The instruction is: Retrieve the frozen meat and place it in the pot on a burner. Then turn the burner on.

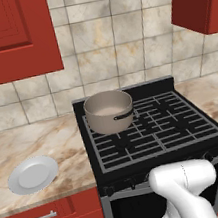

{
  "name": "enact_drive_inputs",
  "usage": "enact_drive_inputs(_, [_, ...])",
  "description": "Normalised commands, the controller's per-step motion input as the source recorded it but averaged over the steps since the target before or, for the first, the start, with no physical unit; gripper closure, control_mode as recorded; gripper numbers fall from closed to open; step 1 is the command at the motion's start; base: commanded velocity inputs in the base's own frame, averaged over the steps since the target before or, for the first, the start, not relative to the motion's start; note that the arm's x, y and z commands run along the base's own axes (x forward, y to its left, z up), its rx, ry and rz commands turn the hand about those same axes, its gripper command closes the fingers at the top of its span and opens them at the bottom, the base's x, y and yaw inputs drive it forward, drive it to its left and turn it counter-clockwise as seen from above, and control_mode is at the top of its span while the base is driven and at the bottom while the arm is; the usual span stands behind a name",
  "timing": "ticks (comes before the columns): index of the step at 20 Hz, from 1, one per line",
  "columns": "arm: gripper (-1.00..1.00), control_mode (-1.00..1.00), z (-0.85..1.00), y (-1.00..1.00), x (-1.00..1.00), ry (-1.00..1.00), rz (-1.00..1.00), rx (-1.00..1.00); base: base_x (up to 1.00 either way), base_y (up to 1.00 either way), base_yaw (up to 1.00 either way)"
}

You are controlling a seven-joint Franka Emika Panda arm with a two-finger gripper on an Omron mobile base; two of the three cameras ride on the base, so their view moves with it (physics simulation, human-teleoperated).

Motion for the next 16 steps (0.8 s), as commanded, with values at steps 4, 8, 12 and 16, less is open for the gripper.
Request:
enact_drive_inputs(4, [-1.00, -1.00, -0.28, 0.00, 0.00, 0.05, 0.07, 0.00, 0.00, 0.00, 0.00])
enact_drive_inputs(8, [-1.00, -1.00, -0.41, 0.00, 0.00, 0.00, 0.07, 0.00, 0.00, 0.00, 0.00])
enact_drive_inputs(12, [-1.00, -1.00, -0.48, 0.00, 0.00, 0.00, 0.05, 0.00, 0.00, 0.00, 0.00])
enact_drive_inputs(16, [-1.00, -1.00, -0.44, 0.00, 0.00, 0.00, 0.03, 0.00, 0.00, 0.00, 0.00])
